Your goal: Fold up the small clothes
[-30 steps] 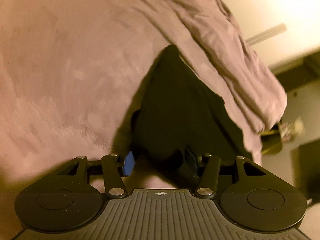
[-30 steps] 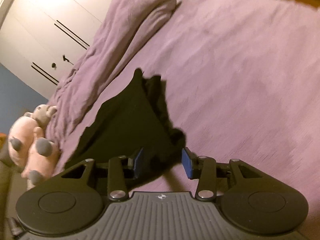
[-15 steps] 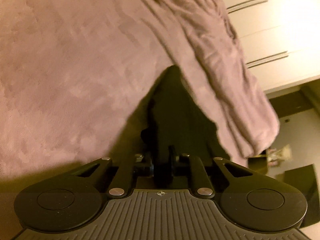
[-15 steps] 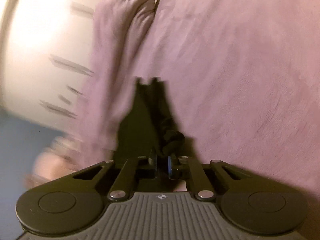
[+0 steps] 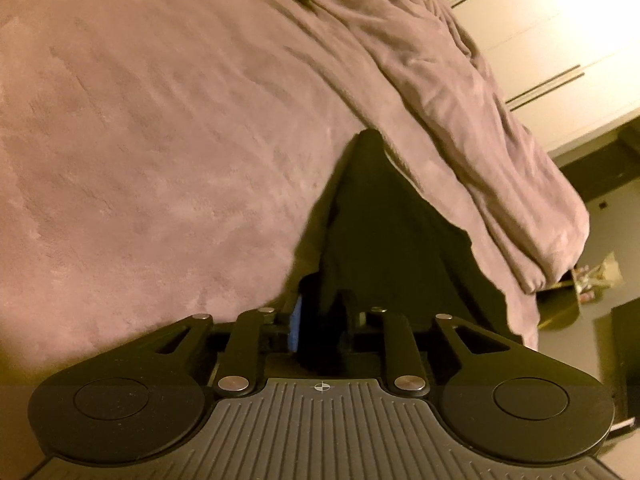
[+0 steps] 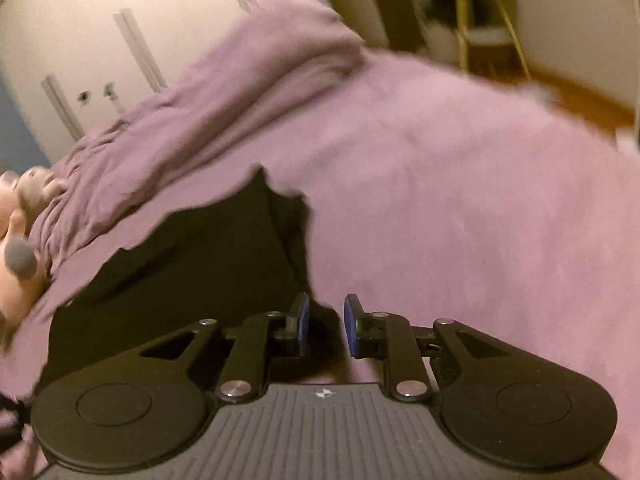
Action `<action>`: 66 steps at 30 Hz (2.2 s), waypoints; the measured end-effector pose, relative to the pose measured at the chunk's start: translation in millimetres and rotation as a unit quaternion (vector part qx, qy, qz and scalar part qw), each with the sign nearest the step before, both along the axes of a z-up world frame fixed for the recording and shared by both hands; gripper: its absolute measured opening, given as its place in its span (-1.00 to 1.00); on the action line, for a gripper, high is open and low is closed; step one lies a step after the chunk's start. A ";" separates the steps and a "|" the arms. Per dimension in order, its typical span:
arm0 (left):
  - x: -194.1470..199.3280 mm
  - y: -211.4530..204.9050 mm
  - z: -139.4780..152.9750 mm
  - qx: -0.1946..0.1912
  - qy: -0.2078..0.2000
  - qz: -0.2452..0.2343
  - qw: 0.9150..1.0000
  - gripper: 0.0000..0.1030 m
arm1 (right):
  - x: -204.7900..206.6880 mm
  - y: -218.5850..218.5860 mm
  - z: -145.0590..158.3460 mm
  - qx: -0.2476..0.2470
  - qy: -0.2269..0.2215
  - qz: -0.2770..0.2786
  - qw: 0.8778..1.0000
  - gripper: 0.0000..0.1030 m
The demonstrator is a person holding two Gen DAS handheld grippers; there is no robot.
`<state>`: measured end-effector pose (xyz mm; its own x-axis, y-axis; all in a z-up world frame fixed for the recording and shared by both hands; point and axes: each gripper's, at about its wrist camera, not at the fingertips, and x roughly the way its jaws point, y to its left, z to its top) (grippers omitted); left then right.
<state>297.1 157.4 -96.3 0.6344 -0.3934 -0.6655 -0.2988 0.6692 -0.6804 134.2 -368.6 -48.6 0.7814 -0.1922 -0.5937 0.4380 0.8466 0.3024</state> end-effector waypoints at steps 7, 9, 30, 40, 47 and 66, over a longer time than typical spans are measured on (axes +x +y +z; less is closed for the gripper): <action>8.1 2.6 -11.4 -0.058 0.006 0.019 0.998 -0.33 | 32.6 61.4 9.1 0.031 -0.032 0.130 0.990 -0.61; 9.7 2.8 -13.0 -0.060 0.008 0.021 0.998 -0.48 | 48.3 87.6 1.6 0.024 -0.007 0.160 0.987 -0.61; 11.3 5.9 -11.3 -0.059 -0.008 0.008 0.998 -0.61 | 71.1 195.6 -17.6 -0.084 0.020 0.236 0.968 -0.73; 11.7 -1.8 10.7 -0.016 -0.022 -0.010 1.000 -0.67 | 71.1 194.3 -17.1 -0.106 0.040 0.257 0.960 -0.69; 22.8 -68.1 82.2 0.063 -0.118 -0.099 0.986 -0.76 | 23.7 131.4 -5.6 -0.087 0.016 0.154 0.984 -0.61; -29.8 -210.3 77.7 0.151 -0.130 -0.272 0.942 -0.26 | -17.5 58.3 1.5 -0.059 0.003 0.091 0.994 -0.47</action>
